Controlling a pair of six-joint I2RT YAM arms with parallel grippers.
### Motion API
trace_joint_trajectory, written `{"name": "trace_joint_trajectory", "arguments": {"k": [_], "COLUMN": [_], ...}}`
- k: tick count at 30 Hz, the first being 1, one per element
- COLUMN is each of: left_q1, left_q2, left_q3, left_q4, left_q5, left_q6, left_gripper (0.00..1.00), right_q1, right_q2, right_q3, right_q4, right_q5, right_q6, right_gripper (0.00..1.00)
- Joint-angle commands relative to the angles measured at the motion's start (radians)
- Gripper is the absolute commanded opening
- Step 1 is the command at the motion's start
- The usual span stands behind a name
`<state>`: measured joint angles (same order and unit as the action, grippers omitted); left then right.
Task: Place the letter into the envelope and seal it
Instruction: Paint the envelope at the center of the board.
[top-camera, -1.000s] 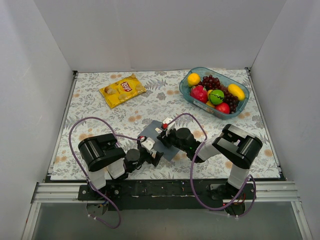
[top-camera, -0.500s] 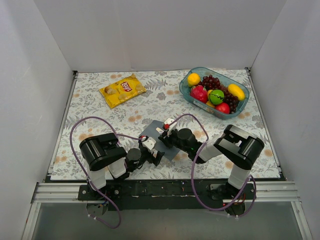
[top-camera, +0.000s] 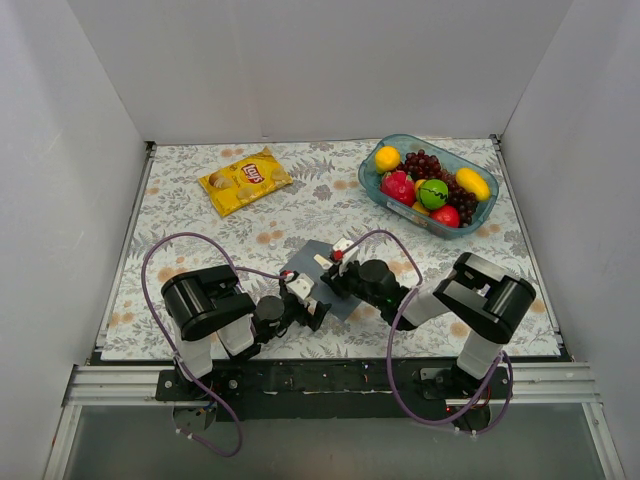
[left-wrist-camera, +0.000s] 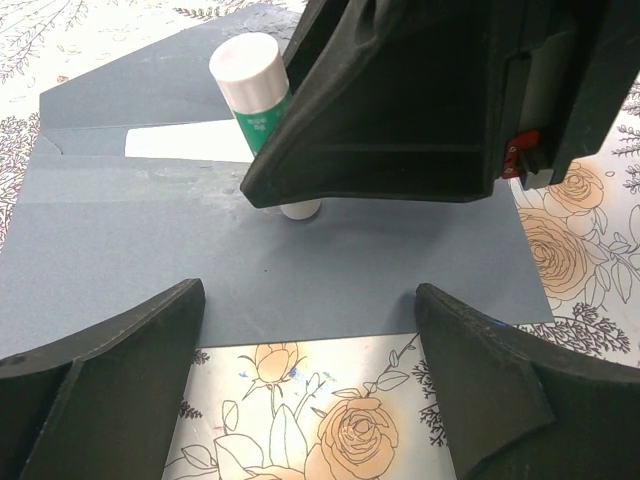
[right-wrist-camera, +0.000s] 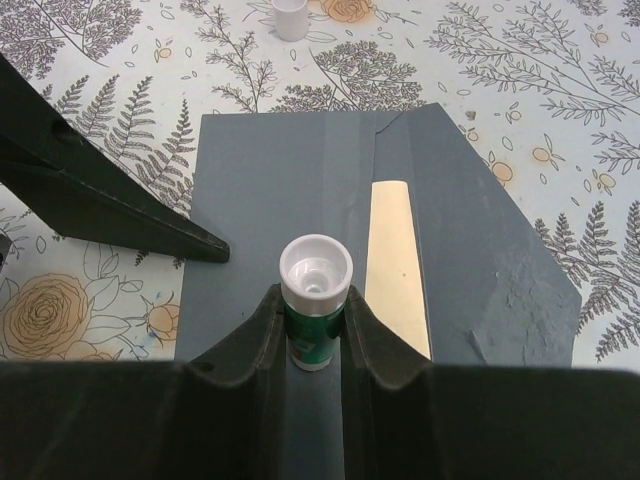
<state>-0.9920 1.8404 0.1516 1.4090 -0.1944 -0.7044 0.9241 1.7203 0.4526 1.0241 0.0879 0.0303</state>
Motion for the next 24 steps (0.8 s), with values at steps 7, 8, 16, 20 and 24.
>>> {"name": "trace_joint_trajectory", "arguments": {"k": [7,8,16,20,24], "left_q1": [-0.002,0.000,-0.002,-0.002,-0.002], "left_q2": [0.051,0.051,0.051,0.049,0.048], "left_q3": [-0.020,-0.020,-0.020,-0.021,-0.023], "left_q4": [-0.119,-0.119,-0.119,-0.116,-0.113], "left_q5": [0.010,0.010,0.009,0.013,0.013], "left_q6": [-0.001,-0.003,-0.003,-0.001,-0.001], "left_gripper": [0.84,0.84,0.84,0.84,0.84], "right_q1": [0.002,0.002,0.002,0.001,-0.008], "right_q2": [-0.033,-0.040,-0.096,-0.146,-0.169], "right_q3": [-0.083,-0.087,-0.127,-0.095,-0.033], "right_q4": [-0.150,-0.154,-0.174,-0.191,-0.196], "right_q5": [0.029,0.030,0.049,0.058,0.050], "right_q6": [0.017,0.017,0.028,0.019,0.008], "right_gripper": [0.01,0.01,0.01,0.01,0.01]}}
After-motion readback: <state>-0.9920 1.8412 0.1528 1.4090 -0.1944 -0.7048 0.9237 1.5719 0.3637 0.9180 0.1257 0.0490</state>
